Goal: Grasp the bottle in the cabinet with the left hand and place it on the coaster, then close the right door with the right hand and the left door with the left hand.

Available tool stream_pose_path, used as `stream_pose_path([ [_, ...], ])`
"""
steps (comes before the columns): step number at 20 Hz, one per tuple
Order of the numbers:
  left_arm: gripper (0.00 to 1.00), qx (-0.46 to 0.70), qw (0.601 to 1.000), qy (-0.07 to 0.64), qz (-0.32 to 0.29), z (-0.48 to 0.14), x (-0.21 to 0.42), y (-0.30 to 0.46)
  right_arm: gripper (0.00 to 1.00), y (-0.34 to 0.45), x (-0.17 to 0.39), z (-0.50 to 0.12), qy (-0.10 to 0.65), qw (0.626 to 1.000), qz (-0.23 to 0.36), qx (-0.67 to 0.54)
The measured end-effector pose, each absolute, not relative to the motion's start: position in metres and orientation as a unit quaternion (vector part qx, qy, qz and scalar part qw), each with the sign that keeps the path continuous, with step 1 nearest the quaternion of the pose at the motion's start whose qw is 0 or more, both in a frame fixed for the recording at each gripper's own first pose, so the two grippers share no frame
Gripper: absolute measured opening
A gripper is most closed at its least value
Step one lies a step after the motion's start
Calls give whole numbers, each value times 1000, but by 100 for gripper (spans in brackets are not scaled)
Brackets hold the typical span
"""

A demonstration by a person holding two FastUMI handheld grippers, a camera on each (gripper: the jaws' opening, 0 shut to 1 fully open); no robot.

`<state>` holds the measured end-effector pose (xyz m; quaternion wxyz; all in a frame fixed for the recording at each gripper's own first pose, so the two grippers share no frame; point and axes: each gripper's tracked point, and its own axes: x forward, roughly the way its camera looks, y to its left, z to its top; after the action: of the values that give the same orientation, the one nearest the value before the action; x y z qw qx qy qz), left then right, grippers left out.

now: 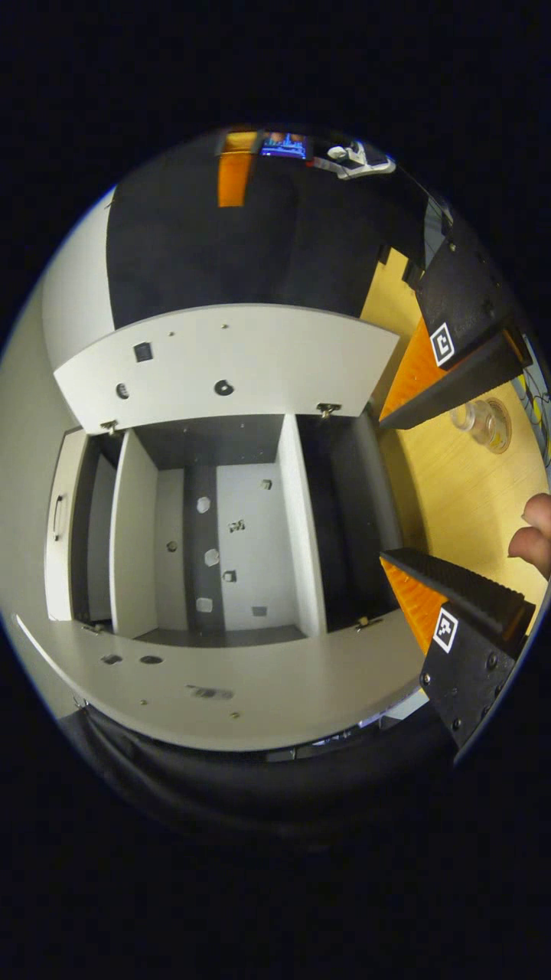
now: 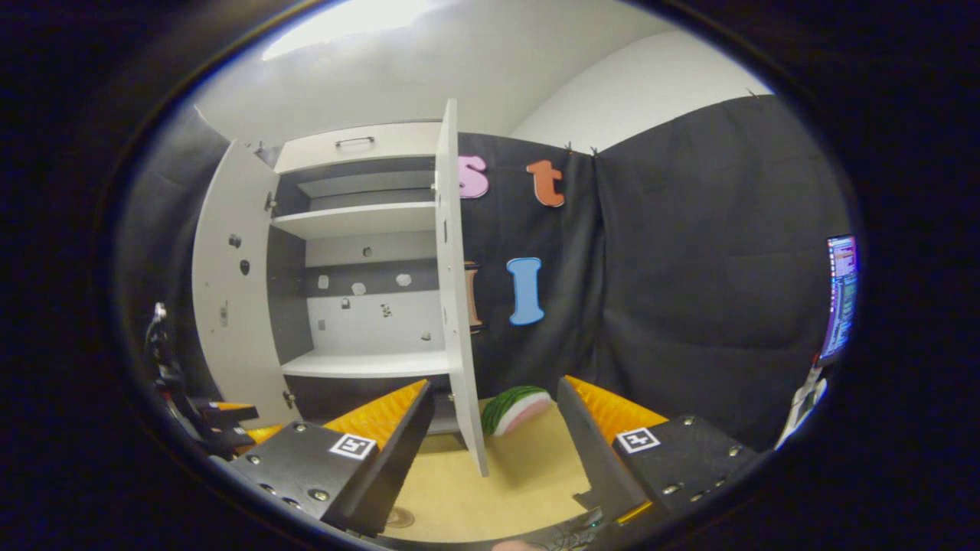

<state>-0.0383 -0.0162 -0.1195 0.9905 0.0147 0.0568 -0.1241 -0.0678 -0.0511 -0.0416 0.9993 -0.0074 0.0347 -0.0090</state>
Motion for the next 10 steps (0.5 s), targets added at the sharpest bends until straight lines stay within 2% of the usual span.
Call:
stream_pose_path([
  [4,98,17,994,42,-102,-67,-51,17,98,-83,-32,-25,9,1000,-14,-12],
  [10,98,-12,998,-1,-55,-7,-74,65,98,-117,41,-17,10,1000,-18,-8],
])
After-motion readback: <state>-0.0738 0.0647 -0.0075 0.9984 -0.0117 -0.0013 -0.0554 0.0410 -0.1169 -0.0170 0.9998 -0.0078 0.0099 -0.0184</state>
